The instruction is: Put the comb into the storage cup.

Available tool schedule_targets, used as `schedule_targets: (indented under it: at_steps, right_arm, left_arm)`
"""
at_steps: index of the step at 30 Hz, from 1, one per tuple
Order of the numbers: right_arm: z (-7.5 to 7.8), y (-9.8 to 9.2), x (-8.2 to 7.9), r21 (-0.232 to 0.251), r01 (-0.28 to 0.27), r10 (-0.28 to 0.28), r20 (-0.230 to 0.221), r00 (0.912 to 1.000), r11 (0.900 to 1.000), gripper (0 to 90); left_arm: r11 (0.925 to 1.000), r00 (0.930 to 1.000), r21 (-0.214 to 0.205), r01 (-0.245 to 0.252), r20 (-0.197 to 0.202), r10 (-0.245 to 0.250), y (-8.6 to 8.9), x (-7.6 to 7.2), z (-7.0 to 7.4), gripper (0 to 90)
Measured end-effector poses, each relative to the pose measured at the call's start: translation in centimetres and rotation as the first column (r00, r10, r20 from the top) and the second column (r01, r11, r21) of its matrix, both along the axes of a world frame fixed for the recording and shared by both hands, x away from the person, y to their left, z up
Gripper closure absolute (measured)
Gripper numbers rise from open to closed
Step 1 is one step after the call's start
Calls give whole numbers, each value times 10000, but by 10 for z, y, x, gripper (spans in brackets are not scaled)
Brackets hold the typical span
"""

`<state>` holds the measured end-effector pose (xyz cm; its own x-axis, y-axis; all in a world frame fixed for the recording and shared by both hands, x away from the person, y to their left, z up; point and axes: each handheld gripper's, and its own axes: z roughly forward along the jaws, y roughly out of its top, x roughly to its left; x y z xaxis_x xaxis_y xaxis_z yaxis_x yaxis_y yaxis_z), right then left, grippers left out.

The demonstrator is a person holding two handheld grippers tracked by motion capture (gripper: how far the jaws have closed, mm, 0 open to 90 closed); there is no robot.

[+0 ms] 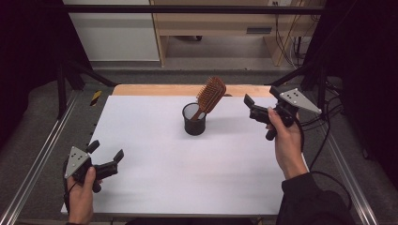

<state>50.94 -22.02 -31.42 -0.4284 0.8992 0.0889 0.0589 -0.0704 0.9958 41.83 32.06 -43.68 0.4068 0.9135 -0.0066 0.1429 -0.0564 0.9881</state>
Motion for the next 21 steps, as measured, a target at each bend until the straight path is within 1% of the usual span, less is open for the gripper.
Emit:
schedule_targets:
  at_steps: [1, 3, 8, 11, 14, 17, 21]
  right_arm:
    - [-1, -2, -1, 3, 20, -20, -12, 10000, 10000, 20]
    - [-3, -7, -4, -41, 82, -82, -16, 10000, 10000, 22]
    - [-7, -18, -12, -136, 148, -148, -42, 9999, 9998, 23]
    - [-8, -24, -17, -110, 207, -207, 10, 9998, 9997, 22]
    - [-7, -32, -22, -53, 239, -239, 57, 9997, 9997, 24]
    - [-7, -40, -28, -9, 297, -297, 98, 9995, 9996, 27]
    - [-9, -46, -34, -79, 319, -318, 84, 9995, 9995, 27]
  left_arm:
    - [10000, 10000, 71, 42, 73, -43, 0, 0, 0, 17]
    - [10000, 9999, 58, 81, 133, -82, 0, -1, -1, 15]
    - [9997, 9997, -178, 187, 142, -184, 2, -2, -3, 15]
    - [9987, 9994, -413, 310, 174, -303, 3, -2, -3, 14]
    - [9988, 9996, -419, 253, 106, -249, 4, -1, -5, 13]
    - [9988, 9996, -428, 221, 160, -215, 4, -1, -5, 15]
    - [9986, 9993, -412, 324, 220, -315, 2, -1, -4, 19]
